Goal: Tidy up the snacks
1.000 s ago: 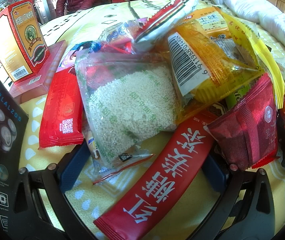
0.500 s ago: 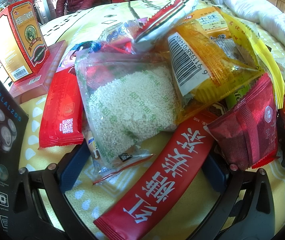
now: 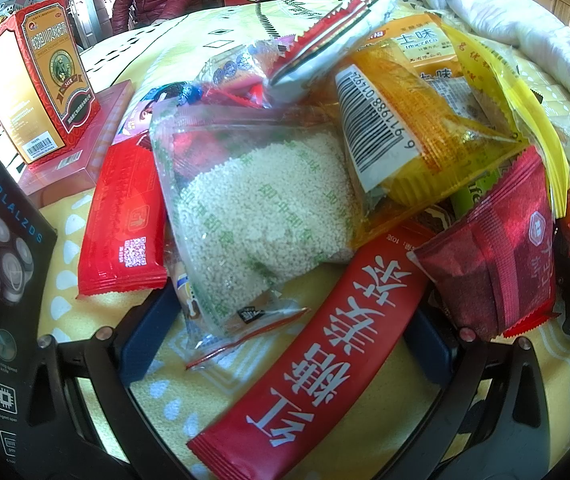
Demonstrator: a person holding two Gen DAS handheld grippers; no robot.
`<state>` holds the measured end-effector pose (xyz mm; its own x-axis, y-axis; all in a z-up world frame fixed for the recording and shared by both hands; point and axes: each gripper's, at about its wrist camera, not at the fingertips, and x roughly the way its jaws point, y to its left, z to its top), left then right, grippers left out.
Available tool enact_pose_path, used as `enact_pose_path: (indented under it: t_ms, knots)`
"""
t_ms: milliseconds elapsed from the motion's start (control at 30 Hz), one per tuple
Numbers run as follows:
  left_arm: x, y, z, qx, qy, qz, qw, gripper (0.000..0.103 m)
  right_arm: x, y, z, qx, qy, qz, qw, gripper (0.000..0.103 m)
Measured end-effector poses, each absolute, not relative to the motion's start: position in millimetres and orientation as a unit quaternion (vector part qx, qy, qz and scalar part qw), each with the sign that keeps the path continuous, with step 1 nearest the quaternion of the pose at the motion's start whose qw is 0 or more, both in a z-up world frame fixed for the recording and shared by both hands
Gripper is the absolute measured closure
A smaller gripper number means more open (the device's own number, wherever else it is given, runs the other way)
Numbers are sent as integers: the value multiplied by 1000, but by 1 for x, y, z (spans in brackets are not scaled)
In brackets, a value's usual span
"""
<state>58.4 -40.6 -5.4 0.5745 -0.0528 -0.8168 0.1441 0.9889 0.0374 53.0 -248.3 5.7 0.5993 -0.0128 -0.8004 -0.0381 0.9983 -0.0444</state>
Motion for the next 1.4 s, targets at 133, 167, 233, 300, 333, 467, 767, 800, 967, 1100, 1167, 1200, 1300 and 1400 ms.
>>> enact_pose_path:
  t_ms: [133, 167, 233, 300, 333, 467, 767, 800, 967, 1100, 1167, 1200, 1300, 1400]
  knots:
    - [58, -41, -5, 50, 458, -56, 886, 0, 53, -248, 6, -28, 448, 7, 894, 0]
    - [58, -41, -5, 50, 458, -56, 886, 0, 53, -248, 6, -28, 448, 7, 894, 0]
    - [58, -41, -5, 50, 458, -56, 886, 0, 53, -248, 6, -28, 448, 7, 894, 0]
    - [58, -41, -5, 50, 458, -56, 886, 0, 53, -248, 5, -28, 448, 7, 894, 0]
    - [58, -41, -5, 50, 458, -55, 886, 0, 53, -248, 6, -28, 448, 7, 894, 0]
    - [59, -41, -5, 50, 458, -56, 886, 0, 53, -248, 6, -28, 448, 7, 894, 0]
    - [58, -41, -6, 50, 457, -55, 887, 0, 53, -248, 6, -29, 448, 7, 894, 0]
    - [59, -41, -6, 51, 458, -55, 886, 0, 53, -248, 6, -28, 448, 7, 894, 0]
    - [63, -42, -5, 50, 464, -56, 883, 0, 53, -248, 6, -28, 448, 7, 894, 0]
    - [72, -36, -2, 37, 486, -72, 870, 0, 53, -248, 6, -28, 447, 7, 894, 0]
    - [71, -30, 2, 25, 498, -104, 861, 0, 53, -248, 6, -28, 448, 7, 894, 0]
    - [68, -27, 4, 17, 500, -117, 858, 1, 53, -248, 6, -28, 448, 7, 894, 0]
    - [40, -9, 17, -41, 490, -181, 852, 1, 53, -247, 6, -29, 448, 7, 894, 0]
    - [18, 9, 30, -81, 460, -178, 866, 1, 53, -248, 6, -28, 448, 7, 894, 0]
